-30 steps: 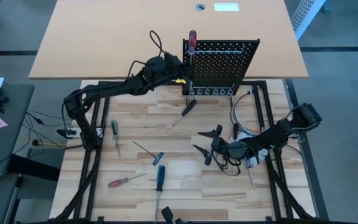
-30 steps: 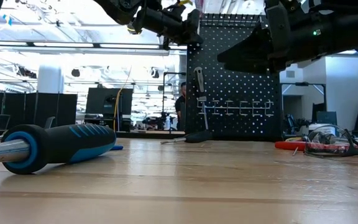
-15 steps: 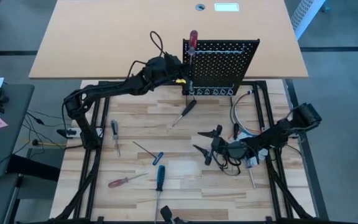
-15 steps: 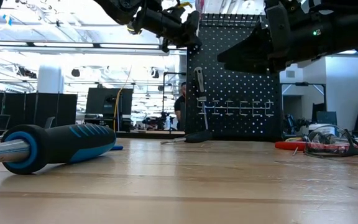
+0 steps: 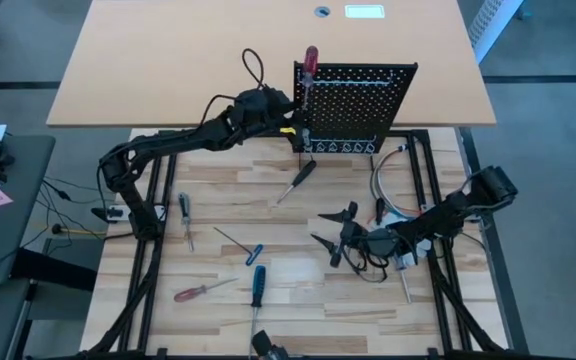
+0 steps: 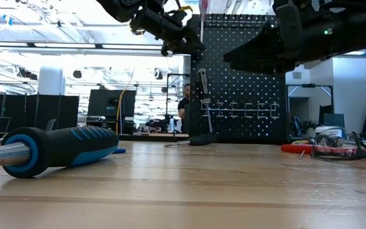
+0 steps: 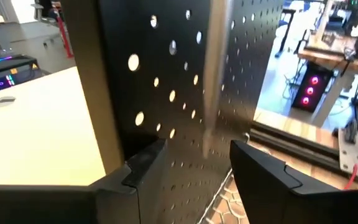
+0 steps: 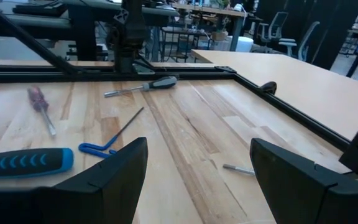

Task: Hang tools onto peg board
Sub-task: Hang the right blue screwdriver on the pegboard

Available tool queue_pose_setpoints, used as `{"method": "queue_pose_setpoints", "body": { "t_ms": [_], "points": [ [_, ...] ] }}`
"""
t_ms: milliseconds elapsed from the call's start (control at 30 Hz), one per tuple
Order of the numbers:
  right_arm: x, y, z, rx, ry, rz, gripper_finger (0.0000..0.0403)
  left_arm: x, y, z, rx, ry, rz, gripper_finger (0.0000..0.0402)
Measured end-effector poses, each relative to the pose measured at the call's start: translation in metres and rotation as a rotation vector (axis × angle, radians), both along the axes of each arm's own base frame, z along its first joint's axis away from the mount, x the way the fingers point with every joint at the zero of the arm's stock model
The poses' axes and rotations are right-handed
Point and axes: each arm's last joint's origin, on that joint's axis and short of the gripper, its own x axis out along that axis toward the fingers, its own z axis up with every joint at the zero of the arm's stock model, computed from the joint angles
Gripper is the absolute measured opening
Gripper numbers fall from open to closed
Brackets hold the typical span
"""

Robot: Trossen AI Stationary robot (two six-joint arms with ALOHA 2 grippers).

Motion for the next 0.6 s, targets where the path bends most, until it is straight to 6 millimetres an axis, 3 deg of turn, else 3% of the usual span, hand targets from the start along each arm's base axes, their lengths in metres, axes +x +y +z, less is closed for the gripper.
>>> {"method": "queue_pose_setpoints", "body": {
  "t_ms": [167,333,600],
  "points": [
    [-0.003,0.005,0.001,-0.019,0.017,0.021,0.0291,-0.007,-0.005,0.005,0.033,0.067,0.007,0.0174],
    [-0.019,0.01,0.02,-0.057,0.074,0.07,0.0291,-0.018,-0.011,0.016,0.057,0.113,0.003,0.0175],
    [-0.046,-0.001,0.034,0.015,0.184,0.045,0.0291,-0.038,-0.031,0.033,0.089,0.214,0.027,0.0174]
  ]
}}
